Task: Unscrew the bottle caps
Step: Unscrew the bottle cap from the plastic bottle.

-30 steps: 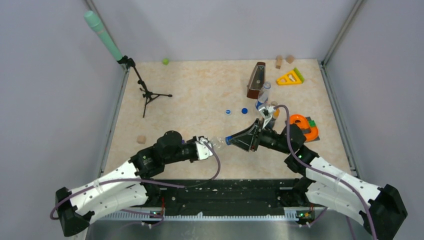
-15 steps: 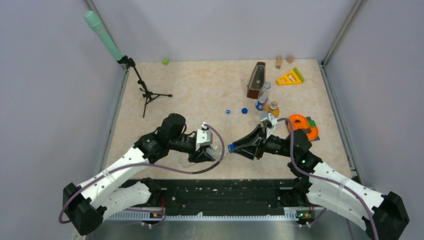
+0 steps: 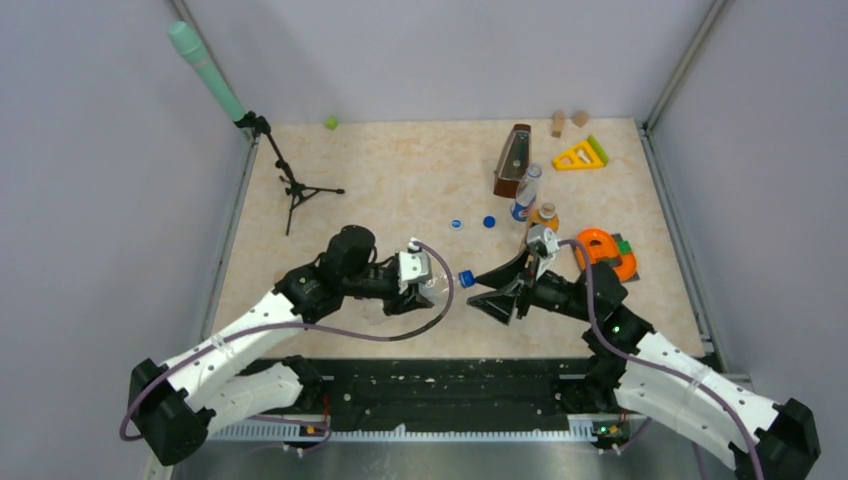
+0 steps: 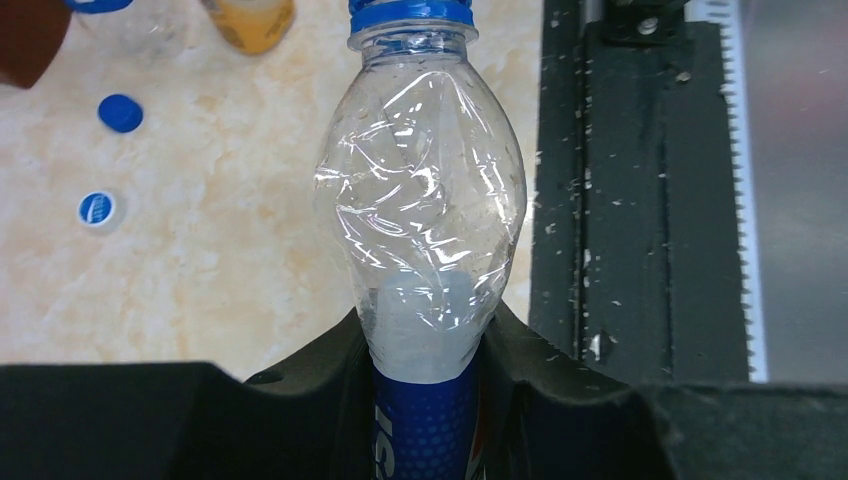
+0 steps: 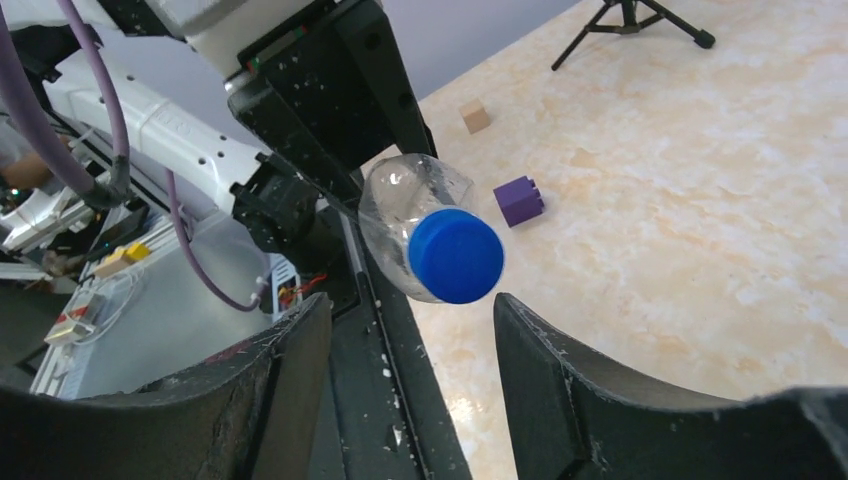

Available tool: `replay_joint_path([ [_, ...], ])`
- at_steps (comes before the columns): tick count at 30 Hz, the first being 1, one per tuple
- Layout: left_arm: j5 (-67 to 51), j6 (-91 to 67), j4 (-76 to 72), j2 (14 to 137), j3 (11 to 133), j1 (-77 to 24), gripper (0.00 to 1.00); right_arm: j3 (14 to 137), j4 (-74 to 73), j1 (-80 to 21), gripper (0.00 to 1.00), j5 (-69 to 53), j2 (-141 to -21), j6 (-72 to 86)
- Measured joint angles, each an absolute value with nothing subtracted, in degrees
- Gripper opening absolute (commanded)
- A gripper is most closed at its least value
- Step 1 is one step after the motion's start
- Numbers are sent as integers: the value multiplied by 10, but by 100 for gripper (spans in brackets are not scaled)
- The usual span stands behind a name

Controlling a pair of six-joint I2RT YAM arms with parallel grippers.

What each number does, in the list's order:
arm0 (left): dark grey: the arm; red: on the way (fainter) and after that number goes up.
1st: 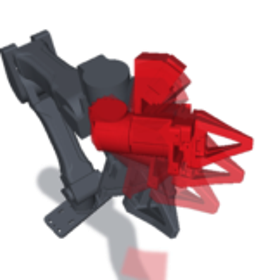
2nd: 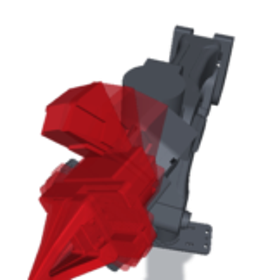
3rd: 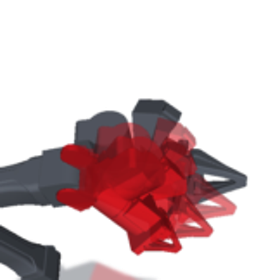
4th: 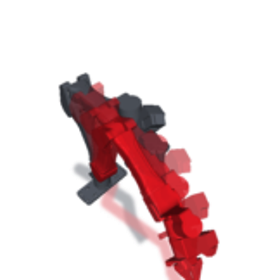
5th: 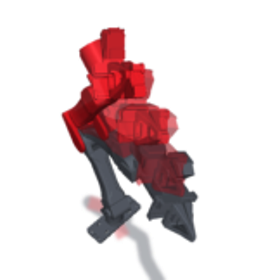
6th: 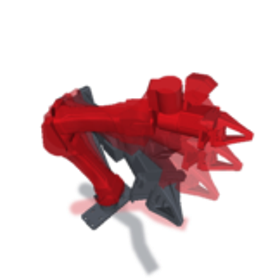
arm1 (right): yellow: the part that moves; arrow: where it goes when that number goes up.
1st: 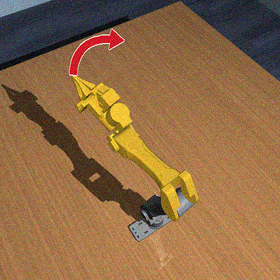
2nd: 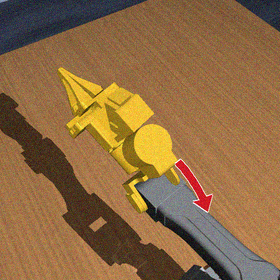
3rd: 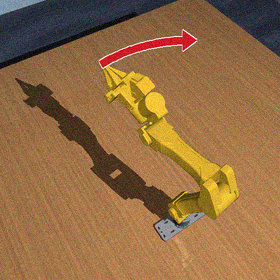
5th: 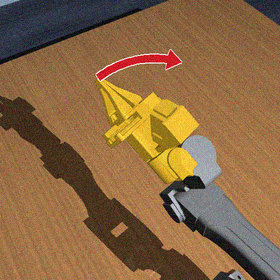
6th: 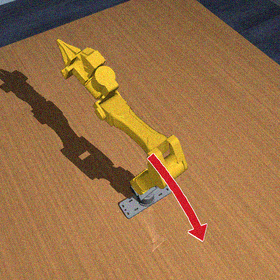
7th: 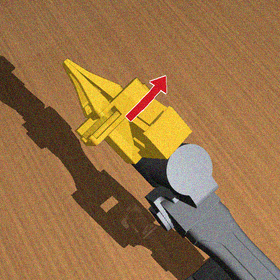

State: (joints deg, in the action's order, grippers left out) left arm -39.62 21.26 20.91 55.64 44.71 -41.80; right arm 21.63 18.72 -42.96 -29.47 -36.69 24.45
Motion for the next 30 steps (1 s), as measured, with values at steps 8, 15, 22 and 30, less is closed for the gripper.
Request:
replay_joint_path([
  [8,-248,236,169,525,396,-472,0,218,161,-430,60,-249,-360,276],
  [15,-178,268,112,450,361,-503,0,218,149,-430,59,-185,-359,318],
  [22,-127,292,94,455,353,-523,0,219,194,-430,59,-175,-371,383],
  [30,-86,307,89,468,352,-543,0,219,251,-430,58,-185,-416,433],
])
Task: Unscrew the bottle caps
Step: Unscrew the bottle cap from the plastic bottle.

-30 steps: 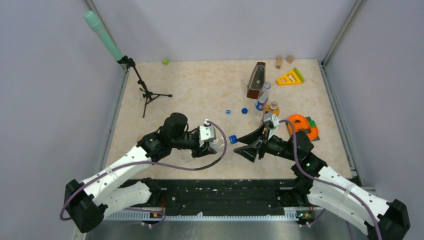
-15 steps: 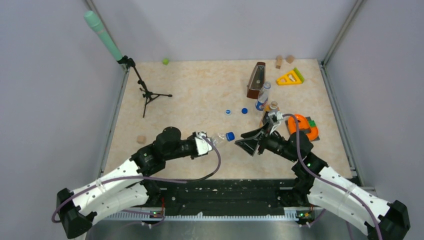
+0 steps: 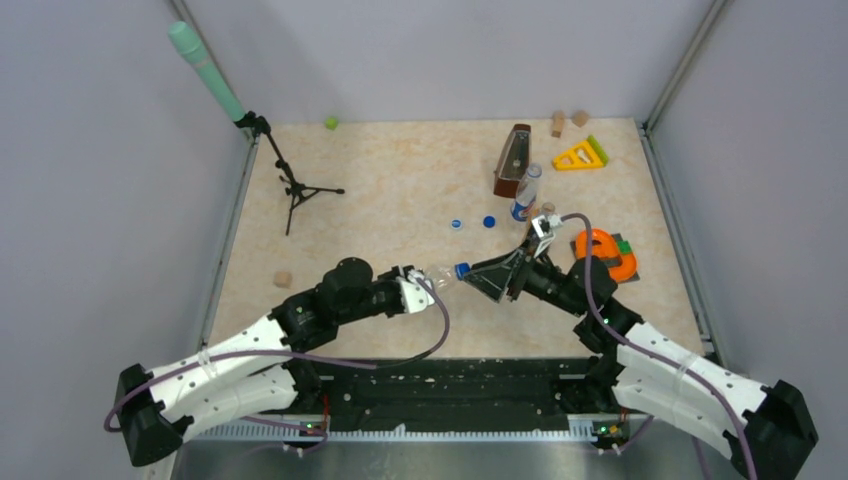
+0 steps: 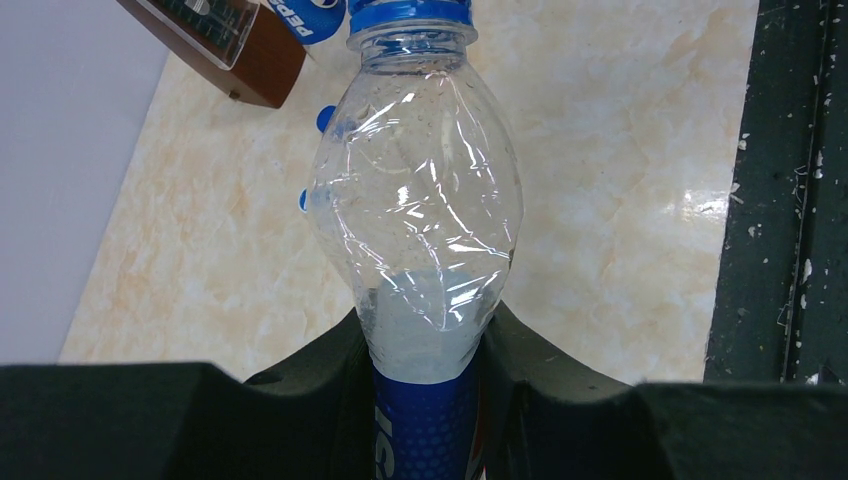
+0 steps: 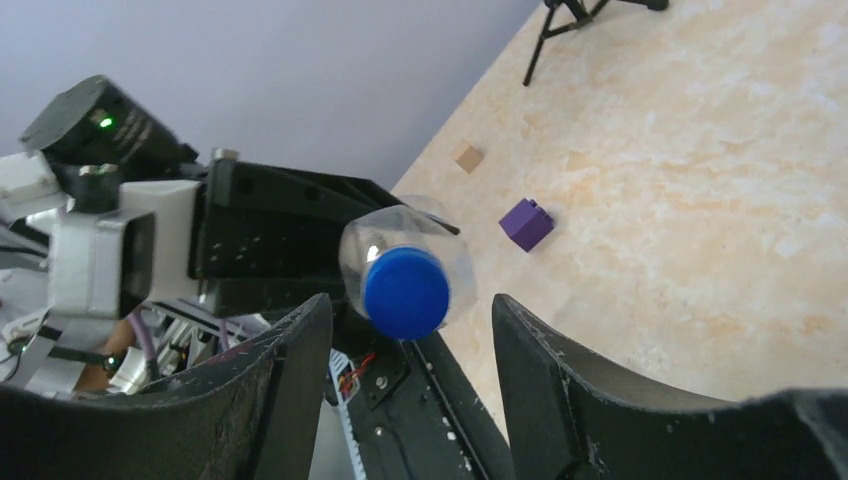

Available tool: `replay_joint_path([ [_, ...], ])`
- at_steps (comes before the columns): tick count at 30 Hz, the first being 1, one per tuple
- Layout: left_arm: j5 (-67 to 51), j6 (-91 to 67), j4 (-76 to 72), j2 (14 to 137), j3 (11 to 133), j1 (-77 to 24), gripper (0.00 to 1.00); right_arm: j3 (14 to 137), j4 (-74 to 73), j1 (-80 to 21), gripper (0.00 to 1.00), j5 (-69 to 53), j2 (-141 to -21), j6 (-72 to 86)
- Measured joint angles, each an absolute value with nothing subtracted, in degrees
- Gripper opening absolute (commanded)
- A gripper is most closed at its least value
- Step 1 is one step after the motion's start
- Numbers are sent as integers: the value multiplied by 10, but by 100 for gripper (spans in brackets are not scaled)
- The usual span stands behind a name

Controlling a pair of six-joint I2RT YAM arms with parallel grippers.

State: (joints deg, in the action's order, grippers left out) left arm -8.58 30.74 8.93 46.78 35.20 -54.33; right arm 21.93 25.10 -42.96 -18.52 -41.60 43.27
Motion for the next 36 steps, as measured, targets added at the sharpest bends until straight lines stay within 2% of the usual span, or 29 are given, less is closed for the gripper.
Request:
replay_joint_path([
  [7,-80,311,80,467,345,-552,0,238,237,-429,56,-168,-463,453],
  [13,-81,312,79,468,340,-552,0,237,263,-429,38,-172,-470,468],
  [15,-81,312,79,468,340,-552,0,237,263,-429,38,-173,-471,467],
  [19,-80,312,79,467,340,-552,0,238,260,-429,46,-180,-473,465],
  [21,-80,312,79,467,340,-552,0,238,256,-429,47,-181,-473,462],
  [24,-81,312,79,463,340,-552,0,238,250,-429,39,-183,-473,459],
  [31,-78,312,81,462,337,-552,0,238,247,-429,11,-190,-472,453],
  [36,-80,301,82,462,337,-552,0,238,252,-429,6,-200,-472,441],
])
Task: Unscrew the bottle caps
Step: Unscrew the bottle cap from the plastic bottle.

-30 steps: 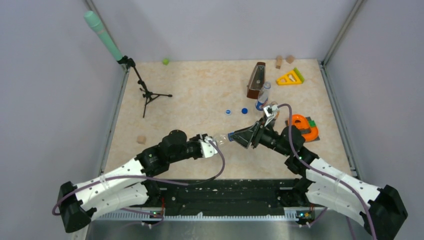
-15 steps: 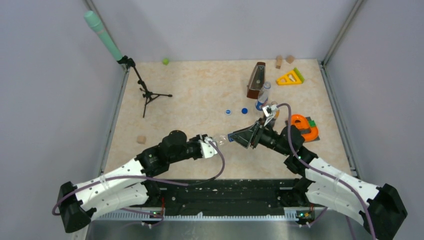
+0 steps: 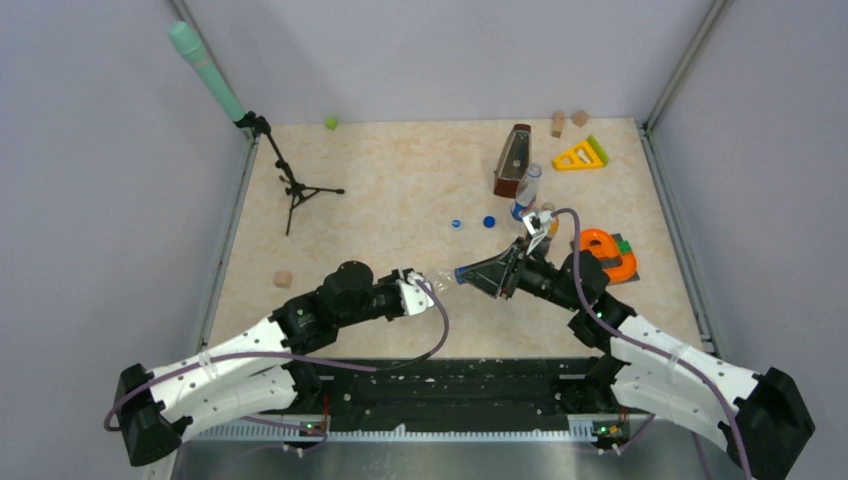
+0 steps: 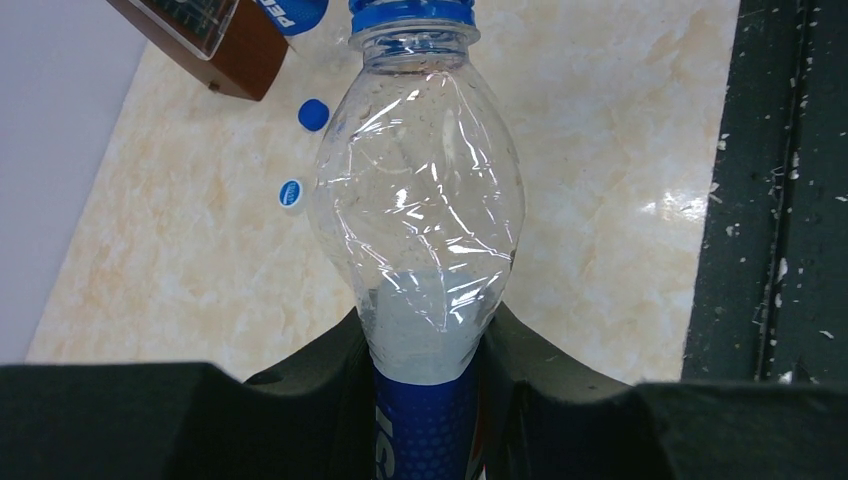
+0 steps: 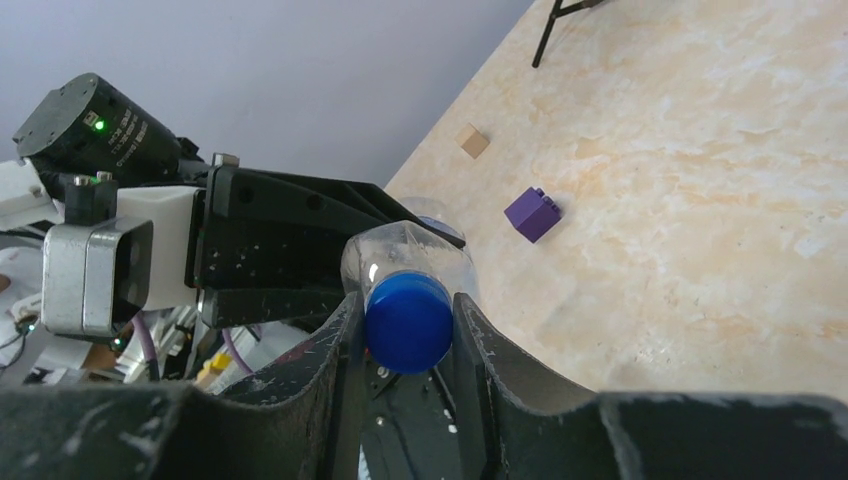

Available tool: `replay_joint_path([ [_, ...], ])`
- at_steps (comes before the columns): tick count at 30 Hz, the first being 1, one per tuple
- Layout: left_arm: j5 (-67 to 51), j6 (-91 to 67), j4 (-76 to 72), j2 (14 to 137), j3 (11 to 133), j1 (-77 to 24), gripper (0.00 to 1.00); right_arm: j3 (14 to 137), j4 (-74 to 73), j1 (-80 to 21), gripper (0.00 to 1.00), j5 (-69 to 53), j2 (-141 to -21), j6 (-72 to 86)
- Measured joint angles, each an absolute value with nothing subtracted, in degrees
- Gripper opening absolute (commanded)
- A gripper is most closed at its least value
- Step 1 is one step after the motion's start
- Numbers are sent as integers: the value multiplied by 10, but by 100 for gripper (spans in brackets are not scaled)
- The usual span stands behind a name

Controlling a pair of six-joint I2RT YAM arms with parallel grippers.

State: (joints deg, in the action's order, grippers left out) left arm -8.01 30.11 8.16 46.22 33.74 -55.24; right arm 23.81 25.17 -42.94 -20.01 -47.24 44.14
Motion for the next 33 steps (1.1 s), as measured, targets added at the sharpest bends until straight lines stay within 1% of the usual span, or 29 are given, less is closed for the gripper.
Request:
replay_joint_path([
  [4,-93,269,94,463,341,-552,0,238,253,-428,6,-220,-471,413],
  [9,-136,246,121,475,360,-547,0,237,243,-425,6,-258,-452,360],
  [13,-203,225,141,487,377,-524,0,232,234,-425,6,-282,-428,325],
  [19,-346,192,164,499,396,-465,0,225,241,-425,6,-323,-402,290],
  [22,-385,182,178,508,406,-451,0,225,243,-425,7,-334,-400,282],
  [27,-402,176,183,522,408,-446,0,225,237,-425,9,-340,-400,276],
  [33,-388,176,183,530,408,-446,0,225,227,-425,10,-332,-403,270],
])
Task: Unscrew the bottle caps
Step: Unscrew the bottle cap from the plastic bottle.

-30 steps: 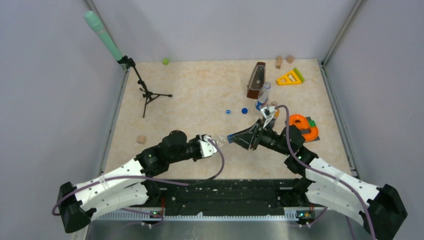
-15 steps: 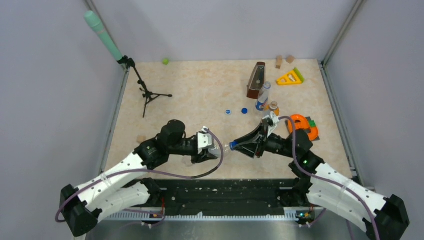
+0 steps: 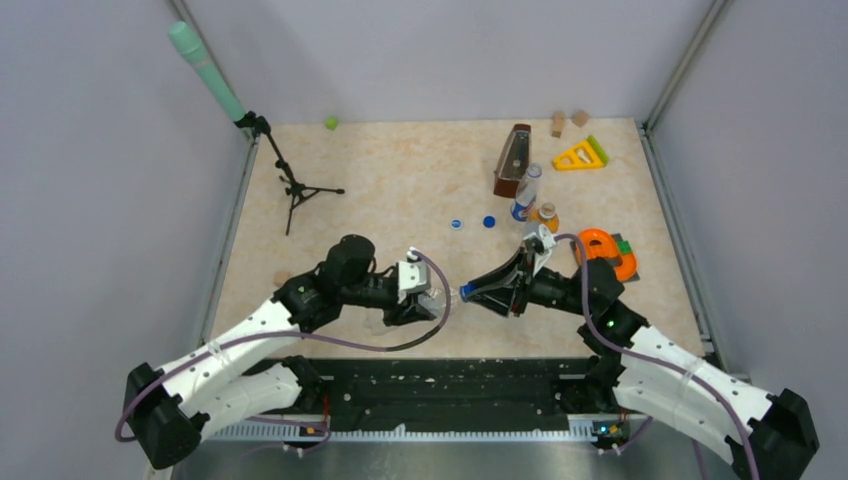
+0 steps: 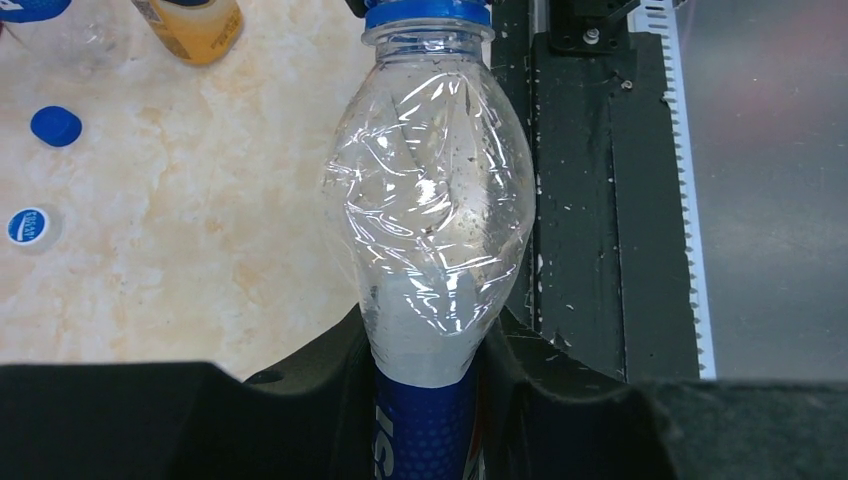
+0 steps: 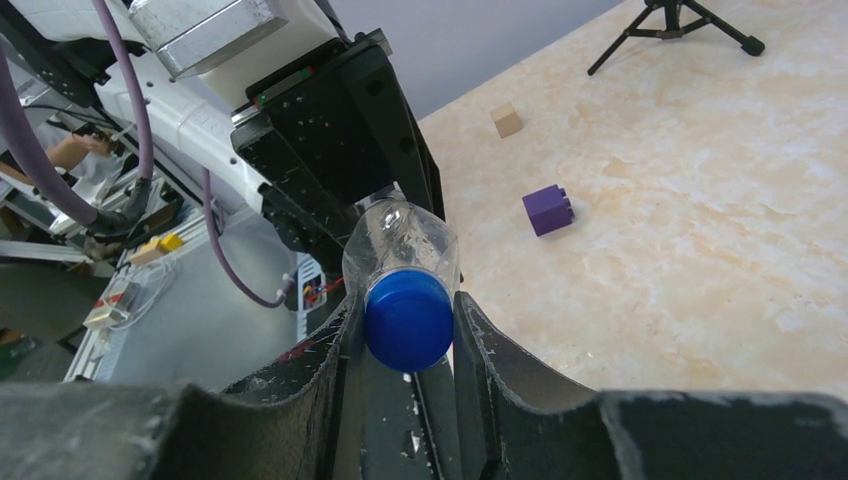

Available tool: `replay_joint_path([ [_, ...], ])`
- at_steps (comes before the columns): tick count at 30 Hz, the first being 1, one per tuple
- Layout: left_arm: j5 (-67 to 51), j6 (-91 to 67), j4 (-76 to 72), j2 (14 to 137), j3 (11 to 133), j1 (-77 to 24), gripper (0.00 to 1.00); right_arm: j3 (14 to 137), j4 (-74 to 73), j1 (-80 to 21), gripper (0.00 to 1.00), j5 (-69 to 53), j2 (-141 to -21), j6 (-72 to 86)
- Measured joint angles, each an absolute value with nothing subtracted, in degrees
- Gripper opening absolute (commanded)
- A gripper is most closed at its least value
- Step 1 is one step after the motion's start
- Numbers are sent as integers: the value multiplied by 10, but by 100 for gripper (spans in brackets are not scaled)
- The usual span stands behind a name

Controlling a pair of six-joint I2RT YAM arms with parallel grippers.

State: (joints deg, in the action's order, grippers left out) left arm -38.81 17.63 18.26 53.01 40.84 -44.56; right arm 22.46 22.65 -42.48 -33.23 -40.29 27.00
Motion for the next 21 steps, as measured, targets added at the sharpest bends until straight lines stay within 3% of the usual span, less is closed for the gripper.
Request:
replay_joint_path([
  [5,-366,182,171,518,404,-447,0,225,230,-425,12,-313,-402,277],
  [11,-339,197,122,490,372,-453,0,225,235,-426,22,-293,-403,296],
  [17,-275,230,108,477,360,-480,0,225,241,-426,24,-280,-414,316],
  [21,-222,251,108,478,359,-498,0,225,243,-426,37,-267,-424,327],
])
